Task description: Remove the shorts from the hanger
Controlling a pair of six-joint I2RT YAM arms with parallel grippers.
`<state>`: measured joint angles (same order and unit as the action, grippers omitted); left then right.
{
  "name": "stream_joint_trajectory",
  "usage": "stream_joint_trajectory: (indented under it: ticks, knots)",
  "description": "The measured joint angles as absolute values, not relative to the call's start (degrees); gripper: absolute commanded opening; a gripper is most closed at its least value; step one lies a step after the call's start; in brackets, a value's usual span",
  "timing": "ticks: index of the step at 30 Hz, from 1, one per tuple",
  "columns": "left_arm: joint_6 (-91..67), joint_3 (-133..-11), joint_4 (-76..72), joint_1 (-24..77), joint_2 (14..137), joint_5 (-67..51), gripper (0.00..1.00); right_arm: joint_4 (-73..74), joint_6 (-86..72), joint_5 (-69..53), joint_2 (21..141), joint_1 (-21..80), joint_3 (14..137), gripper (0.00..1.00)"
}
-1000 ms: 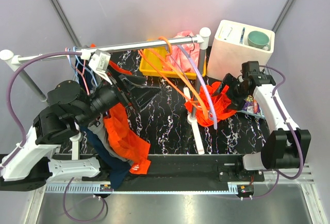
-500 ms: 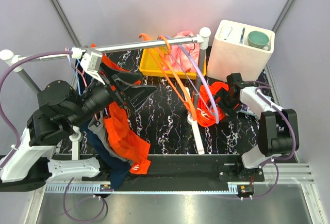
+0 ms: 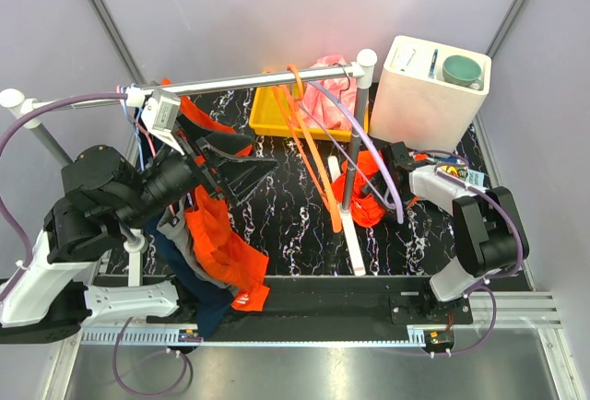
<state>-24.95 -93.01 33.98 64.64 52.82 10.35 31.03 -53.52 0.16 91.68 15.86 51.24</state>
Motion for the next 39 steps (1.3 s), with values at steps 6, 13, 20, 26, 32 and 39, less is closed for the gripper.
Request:
stream_joint_trajectory:
  ticks: [6, 13, 20, 26, 32, 39]
  knots:
    - [-24.9, -93.4, 34.6, 64.6, 52.6, 10.3, 0.94, 27.4, -53.3, 0.6, 91.4, 16.6, 50.0, 0.36]
    - [-24.9, -93.7, 34.6, 64.6, 52.0, 10.3, 0.94, 26.2, -50.7, 0.7, 86.1, 16.8, 48.1, 0.00]
    - [-23.9, -93.7, 33.8, 64.6, 50.7, 10.8, 0.96, 31.0, -47.6, -1.0, 77.1, 16.9, 54.3, 0.00]
    - [-22.6, -93.6, 32.2, 64.6, 50.6, 10.8, 0.97, 34.7, -44.8, -5.5, 76.4, 16.1, 69.2, 0.00]
    - [-22.1, -93.3, 30.6, 64.6, 50.6, 12.1, 0.99, 35.4, -41.1, -15.5, 83.3, 12.8, 84.9, 0.00]
    - [-20.3, -93.2, 27.9, 64.6, 50.7, 12.5, 0.99, 34.4, -40.3, -26.9, 98.1, 9.5, 100.4, 0.00]
